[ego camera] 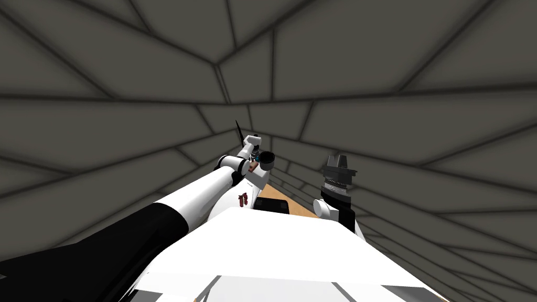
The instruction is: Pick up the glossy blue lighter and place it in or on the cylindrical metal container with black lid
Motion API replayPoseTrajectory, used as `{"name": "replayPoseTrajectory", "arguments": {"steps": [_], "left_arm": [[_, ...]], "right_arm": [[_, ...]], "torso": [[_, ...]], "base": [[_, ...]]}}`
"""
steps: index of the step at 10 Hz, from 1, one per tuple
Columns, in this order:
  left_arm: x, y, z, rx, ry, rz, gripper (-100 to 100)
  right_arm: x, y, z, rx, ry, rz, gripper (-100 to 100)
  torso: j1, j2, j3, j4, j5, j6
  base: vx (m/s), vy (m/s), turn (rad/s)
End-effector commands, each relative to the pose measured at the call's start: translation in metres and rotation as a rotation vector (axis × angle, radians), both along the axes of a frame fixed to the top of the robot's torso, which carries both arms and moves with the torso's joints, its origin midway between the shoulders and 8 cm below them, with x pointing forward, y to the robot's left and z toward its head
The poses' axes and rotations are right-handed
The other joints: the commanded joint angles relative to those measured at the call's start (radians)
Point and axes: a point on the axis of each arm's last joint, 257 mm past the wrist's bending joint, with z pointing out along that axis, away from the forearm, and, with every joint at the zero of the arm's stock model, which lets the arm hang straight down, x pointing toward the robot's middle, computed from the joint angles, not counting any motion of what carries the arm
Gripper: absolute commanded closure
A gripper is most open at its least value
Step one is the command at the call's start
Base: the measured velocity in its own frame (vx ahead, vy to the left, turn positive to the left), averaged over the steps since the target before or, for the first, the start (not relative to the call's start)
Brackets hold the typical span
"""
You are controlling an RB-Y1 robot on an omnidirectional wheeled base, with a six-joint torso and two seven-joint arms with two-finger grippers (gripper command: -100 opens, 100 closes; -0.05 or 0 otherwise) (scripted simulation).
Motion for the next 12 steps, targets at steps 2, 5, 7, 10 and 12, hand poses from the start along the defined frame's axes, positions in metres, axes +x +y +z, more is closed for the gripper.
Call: {"name": "replayPoseTrajectory", "arguments": {"steps": [2,5,7,10,12], "left_arm": [[-0.001,0.001,-0.011,0.0,-0.002,0.001,-100],[0.0,0.001,-0.014,0.0,-0.011,0.002,-100],[0.002,0.002,-0.013,0.0,-0.017,0.002,100],[0.005,0.002,-0.01,0.001,-0.025,0.0,100],[0.0,0.001,-0.005,0.0,-0.001,0.001,100]], "right_arm": [[0.0,0.0,0.0,0.0,0.0,0.0,0],[0.0,0.0,0.0,0.0,0.0,0.0,0],[0.0,0.0,0.0,0.0,0.0,0.0,0],[0.0,0.0,0.0,0.0,0.0,0.0,0],[0.0,0.0,0.0,0.0,0.0,0.0,0]], "torso": [[0.0,0.001,0.0,0.0,0.0,0.0],[0.0,0.0,-0.002,-0.005,0.001,0.0],[0.0,0.0,-0.003,-0.006,0.002,0.0],[0.001,0.001,-0.003,-0.008,0.003,-0.001],[0.001,0.001,-0.004,-0.008,0.003,-0.001]], "base": [[0.0,0.0,0.0],[0.0,0.0,0.0],[0.005,0.0,-0.008],[0.0,0.0,0.0],[0.0,0.0,0.0]]}}
